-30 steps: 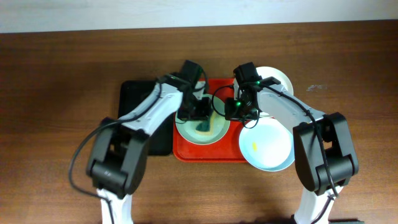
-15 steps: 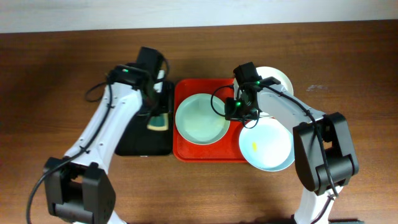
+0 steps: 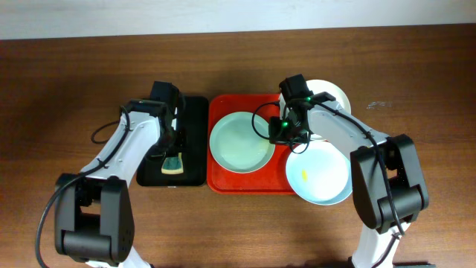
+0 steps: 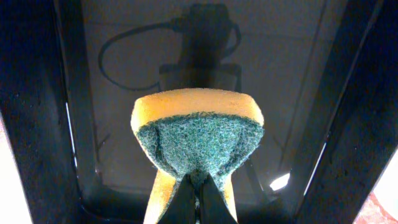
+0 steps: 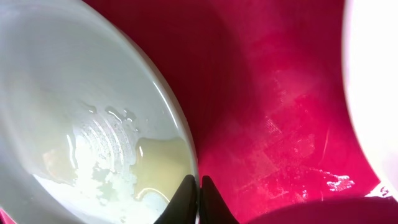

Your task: Clean dirty plates on tray and stack at the side

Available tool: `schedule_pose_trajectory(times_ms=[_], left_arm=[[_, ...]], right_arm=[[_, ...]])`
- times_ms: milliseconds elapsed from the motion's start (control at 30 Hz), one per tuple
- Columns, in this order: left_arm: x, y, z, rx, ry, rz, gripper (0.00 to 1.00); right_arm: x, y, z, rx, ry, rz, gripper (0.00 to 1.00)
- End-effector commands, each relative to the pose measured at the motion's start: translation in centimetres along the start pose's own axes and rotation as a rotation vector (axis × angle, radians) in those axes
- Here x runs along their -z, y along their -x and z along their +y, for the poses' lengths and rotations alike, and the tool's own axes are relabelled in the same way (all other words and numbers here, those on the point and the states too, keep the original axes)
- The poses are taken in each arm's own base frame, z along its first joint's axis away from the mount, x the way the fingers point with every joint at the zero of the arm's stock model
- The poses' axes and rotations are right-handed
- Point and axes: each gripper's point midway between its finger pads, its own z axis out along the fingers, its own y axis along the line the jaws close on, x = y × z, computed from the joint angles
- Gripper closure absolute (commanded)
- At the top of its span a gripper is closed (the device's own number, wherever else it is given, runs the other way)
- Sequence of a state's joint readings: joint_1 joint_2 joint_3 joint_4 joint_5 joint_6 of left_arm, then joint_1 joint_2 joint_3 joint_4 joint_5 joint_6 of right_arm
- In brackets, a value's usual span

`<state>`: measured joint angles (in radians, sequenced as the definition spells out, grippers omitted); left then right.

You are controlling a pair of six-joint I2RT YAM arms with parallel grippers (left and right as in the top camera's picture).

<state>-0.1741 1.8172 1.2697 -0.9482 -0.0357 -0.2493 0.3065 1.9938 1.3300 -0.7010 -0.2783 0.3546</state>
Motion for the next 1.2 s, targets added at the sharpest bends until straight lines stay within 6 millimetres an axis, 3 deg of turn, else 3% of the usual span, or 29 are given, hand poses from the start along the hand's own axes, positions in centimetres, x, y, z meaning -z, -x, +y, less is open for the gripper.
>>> schedule_pose_trajectory(times_ms=[0, 133, 233, 333, 400, 433, 467, 600, 633, 733, 767, 933, 1167], left_arm=[[-0.4, -0.2, 0.4, -0.009, 0.015, 0.006, 0.80], [1.0, 0.5, 0.2, -0.009, 0.009, -0.006, 0.70], [4.6, 2.6, 0.0, -0.002, -0.002, -0.053, 0.67], [9.7, 5.1, -0.2, 0.010, -0.028, -0.163, 0.66], [13.3, 6.5, 0.0, 0.040, -0.049, -0.252, 0.59], [16.1, 7.2, 0.5, 0.077, -0.063, -0.318, 0.52], [17.5, 7.4, 1.1, 0.099, -0.069, -0.352, 0.44], [21.4, 6.7, 4.4, 0.194, -0.071, -0.440, 0.33], [21.9, 6.3, 5.2, 0.214, -0.066, -0.445, 0.26], [22.7, 4.8, 7.9, 0.280, -0.043, -0.435, 0.23], [22.6, 4.2, 8.7, 0.299, -0.034, -0.420, 0.01], [21.8, 2.1, 10.4, 0.348, -0.007, -0.330, 0.01], [21.7, 1.8, 10.4, 0.349, -0.005, -0.318, 0.01]], right_arm=[[-0.6, -0.5, -0.6, 0.005, -0.020, 0.015, 0.79], [-0.6, -0.4, -0.6, 0.006, -0.020, 0.013, 0.71], [-0.6, -0.2, -0.5, 0.008, -0.020, 0.003, 0.66], [-0.6, -0.1, -0.6, 0.008, -0.022, 0.001, 0.67], [-0.6, 0.0, -0.5, 0.009, -0.021, -0.002, 0.71], [-0.6, 0.0, -0.5, 0.010, -0.020, -0.005, 0.72], [-0.6, 0.1, -0.5, 0.010, -0.020, -0.006, 0.73], [-0.6, 0.4, -0.4, 0.014, -0.015, -0.019, 0.84], [-0.6, 0.4, -0.4, 0.015, -0.014, -0.022, 0.84], [-0.6, 0.7, -0.4, 0.017, -0.017, -0.031, 0.82], [-0.6, 0.7, -0.4, 0.018, -0.017, -0.035, 0.83], [-0.6, 0.8, -0.4, 0.019, -0.016, -0.038, 0.84], [-0.6, 1.0, -0.3, 0.022, -0.013, -0.045, 0.91]])
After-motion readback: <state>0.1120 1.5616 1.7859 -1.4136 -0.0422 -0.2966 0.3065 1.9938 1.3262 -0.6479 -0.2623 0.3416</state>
